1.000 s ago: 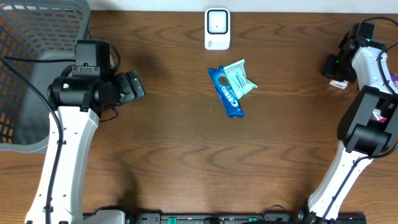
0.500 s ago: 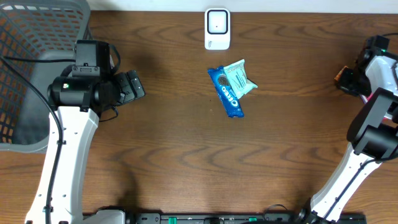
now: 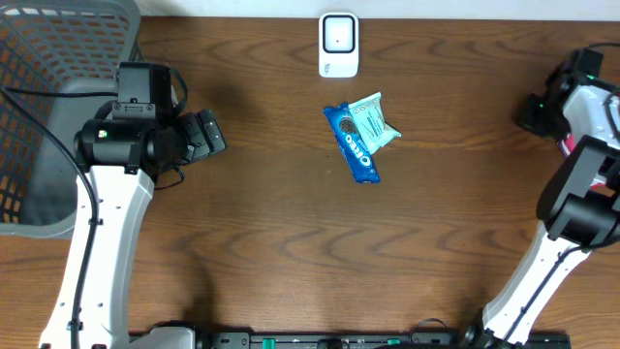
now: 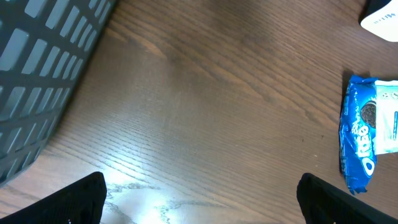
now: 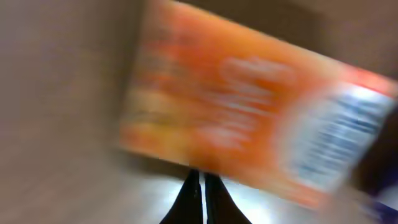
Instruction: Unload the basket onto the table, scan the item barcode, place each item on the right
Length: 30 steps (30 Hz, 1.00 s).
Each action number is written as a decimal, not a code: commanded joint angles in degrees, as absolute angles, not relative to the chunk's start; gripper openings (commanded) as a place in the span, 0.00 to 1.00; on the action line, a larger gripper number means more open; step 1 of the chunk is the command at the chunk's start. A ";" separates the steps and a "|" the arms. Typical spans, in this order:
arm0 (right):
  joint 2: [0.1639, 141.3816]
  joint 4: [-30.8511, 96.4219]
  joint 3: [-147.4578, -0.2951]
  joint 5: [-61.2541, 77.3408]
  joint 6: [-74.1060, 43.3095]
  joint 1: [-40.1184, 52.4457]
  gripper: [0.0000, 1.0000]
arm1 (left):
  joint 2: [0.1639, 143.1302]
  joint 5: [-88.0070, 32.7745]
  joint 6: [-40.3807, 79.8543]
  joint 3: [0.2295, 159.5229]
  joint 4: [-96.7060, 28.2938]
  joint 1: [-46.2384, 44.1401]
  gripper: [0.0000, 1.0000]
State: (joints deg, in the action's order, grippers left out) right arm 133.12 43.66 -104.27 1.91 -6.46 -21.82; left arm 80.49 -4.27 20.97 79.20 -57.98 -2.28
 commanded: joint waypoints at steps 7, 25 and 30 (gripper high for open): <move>131.11 39.11 -103.92 10.50 -5.50 -18.26 0.02 | 80.71 -3.57 21.08 79.50 -58.04 -2.15 0.98; 131.39 28.67 -98.98 -2.37 -5.74 -18.31 0.04 | 80.71 -3.57 21.08 79.50 -58.04 -2.15 0.98; 131.39 24.95 -95.46 -5.67 -5.74 -18.33 0.01 | 80.71 -3.57 21.08 79.50 -58.04 -2.15 0.98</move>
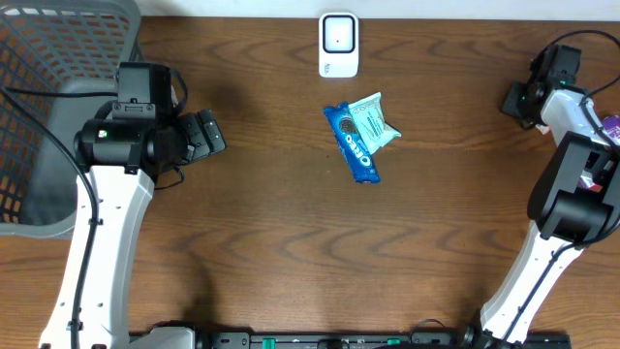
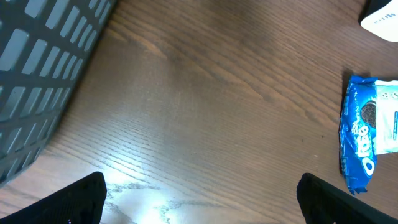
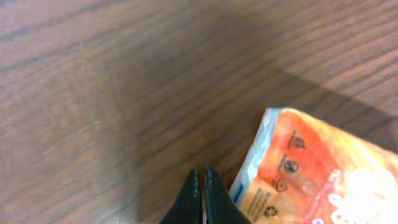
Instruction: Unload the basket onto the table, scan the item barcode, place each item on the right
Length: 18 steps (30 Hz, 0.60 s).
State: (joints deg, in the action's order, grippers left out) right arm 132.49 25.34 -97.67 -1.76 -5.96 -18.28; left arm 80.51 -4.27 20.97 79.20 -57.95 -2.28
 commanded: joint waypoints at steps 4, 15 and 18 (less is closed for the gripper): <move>131.39 25.17 -95.20 -10.20 -5.76 -18.33 0.01 | 80.71 -3.57 21.08 79.50 -58.04 -2.15 0.98; 131.37 30.06 -95.20 -24.56 -5.76 -18.61 0.01 | 80.71 -3.57 21.08 79.50 -58.04 -2.15 0.98; 131.37 31.27 -95.20 -25.76 -6.00 -18.94 0.01 | 80.71 -3.57 21.08 79.50 -58.04 -2.15 0.98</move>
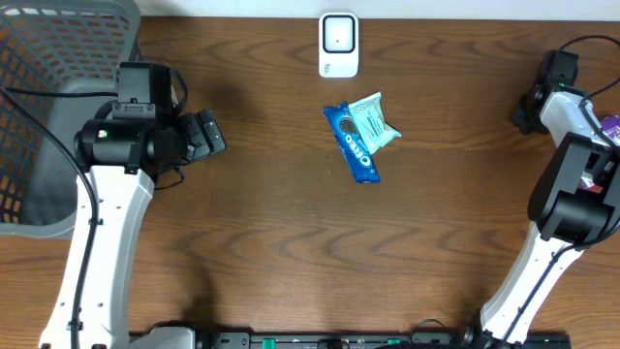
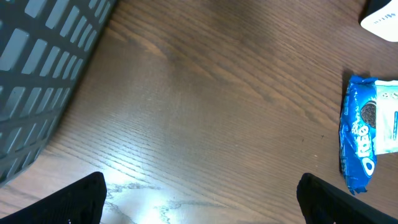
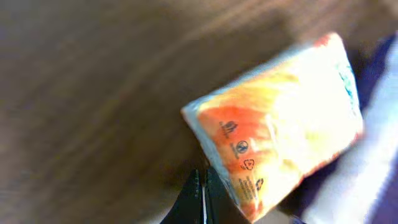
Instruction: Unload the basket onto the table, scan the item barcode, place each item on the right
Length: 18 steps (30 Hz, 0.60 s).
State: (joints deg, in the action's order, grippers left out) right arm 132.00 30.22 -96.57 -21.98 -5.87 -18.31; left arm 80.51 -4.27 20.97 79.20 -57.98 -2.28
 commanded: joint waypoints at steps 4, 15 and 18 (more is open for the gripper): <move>131.37 33.69 -95.22 -27.18 -9.41 -19.55 0.01 | 80.71 -3.57 21.08 79.50 -58.04 -2.15 0.98; 131.22 37.01 -95.26 -27.14 -11.70 -21.19 0.01 | 80.71 -3.57 21.08 79.50 -58.04 -2.15 0.98; 130.37 37.01 -95.26 -27.09 -11.73 -20.84 0.01 | 80.71 -3.57 21.08 79.50 -58.04 -2.15 0.98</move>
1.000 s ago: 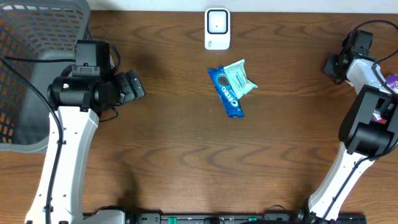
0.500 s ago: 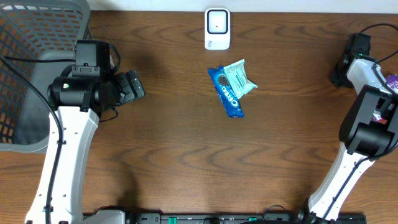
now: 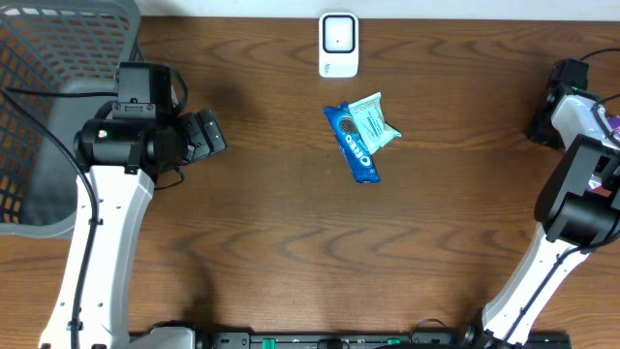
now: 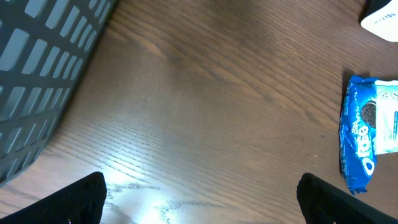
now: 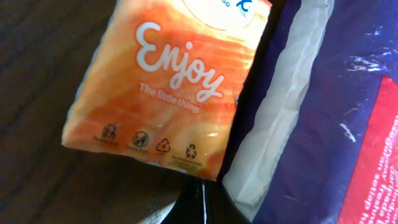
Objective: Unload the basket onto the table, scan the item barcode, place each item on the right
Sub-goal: 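Move the right gripper left and grasp the mint-green wipes pack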
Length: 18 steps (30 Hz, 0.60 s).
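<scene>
A blue Oreo packet (image 3: 355, 145) lies mid-table with a teal packet (image 3: 374, 118) against its right side. The white scanner (image 3: 338, 44) stands at the back edge. My left gripper (image 4: 199, 208) hovers open well to the left of the Oreo packet (image 4: 357, 140), holding nothing. My right gripper (image 5: 203, 198) is shut, its tips at the lower edge of an orange "Enjoy" packet (image 5: 180, 81). No packet shows between the closed fingers. The right arm (image 3: 573, 102) reaches to the far right edge.
A grey mesh basket (image 3: 48, 107) fills the left back corner and shows in the left wrist view (image 4: 37, 74). A purple and white bag (image 5: 336, 112) lies right beside the orange packet, at the table's right edge (image 3: 612, 126).
The right wrist has shifted a little right and nearer. The orange packet now fills the upper part of its view with the purple bag beside it. The left arm has not moved.
The right gripper stayed shut at every moment near the orange packet at the right edge. It was over the blurred packet, then further left over bare wood, then back beside the packet, and now at its lower edge. The left arm and the mid-table packets stayed put.
</scene>
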Each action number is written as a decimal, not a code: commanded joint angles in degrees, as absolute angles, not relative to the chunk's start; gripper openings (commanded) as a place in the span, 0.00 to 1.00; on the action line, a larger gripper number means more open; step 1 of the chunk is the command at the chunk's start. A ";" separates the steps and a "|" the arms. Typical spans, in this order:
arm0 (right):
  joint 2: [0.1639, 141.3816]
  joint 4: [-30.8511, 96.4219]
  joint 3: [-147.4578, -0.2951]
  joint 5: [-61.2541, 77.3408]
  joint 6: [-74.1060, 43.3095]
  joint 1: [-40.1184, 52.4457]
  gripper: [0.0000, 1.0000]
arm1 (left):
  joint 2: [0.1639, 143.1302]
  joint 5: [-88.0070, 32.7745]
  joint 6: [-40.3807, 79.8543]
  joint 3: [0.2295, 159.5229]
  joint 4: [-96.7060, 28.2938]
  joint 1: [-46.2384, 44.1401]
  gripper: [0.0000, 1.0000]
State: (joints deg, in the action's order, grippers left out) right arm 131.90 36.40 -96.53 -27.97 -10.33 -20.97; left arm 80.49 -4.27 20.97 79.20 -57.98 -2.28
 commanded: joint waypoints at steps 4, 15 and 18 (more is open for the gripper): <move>127.63 35.77 -95.26 -26.87 -11.68 -19.55 0.01 | 80.71 -3.57 21.08 79.50 -58.04 -2.15 0.98; 119.57 32.25 -95.26 0.75 -11.09 -12.38 0.02 | 80.71 -3.57 21.08 79.50 -58.04 -2.15 0.98; 119.90 32.69 -95.18 13.28 -11.09 -10.02 0.09 | 80.71 -3.57 21.08 79.50 -58.04 -2.15 0.98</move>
